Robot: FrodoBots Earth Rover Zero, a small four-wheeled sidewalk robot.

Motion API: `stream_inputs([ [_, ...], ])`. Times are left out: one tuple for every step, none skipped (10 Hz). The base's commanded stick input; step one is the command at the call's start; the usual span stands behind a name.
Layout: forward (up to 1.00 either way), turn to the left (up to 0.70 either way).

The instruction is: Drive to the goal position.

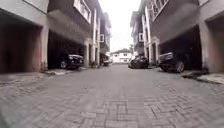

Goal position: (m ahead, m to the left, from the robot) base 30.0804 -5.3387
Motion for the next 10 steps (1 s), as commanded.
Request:
stream_inputs([
  [0.70, 0.00],
  [0.70, 0.00],
  [0.70, 0.00],
  [0.70, 0.00],
  [0.70, 0.00],
  [0.70, 0.00],
  [0.70, 0.00],
  [0.70, 0.00],
  [0.70, 0.00],
  [0.70, 0.00],
])
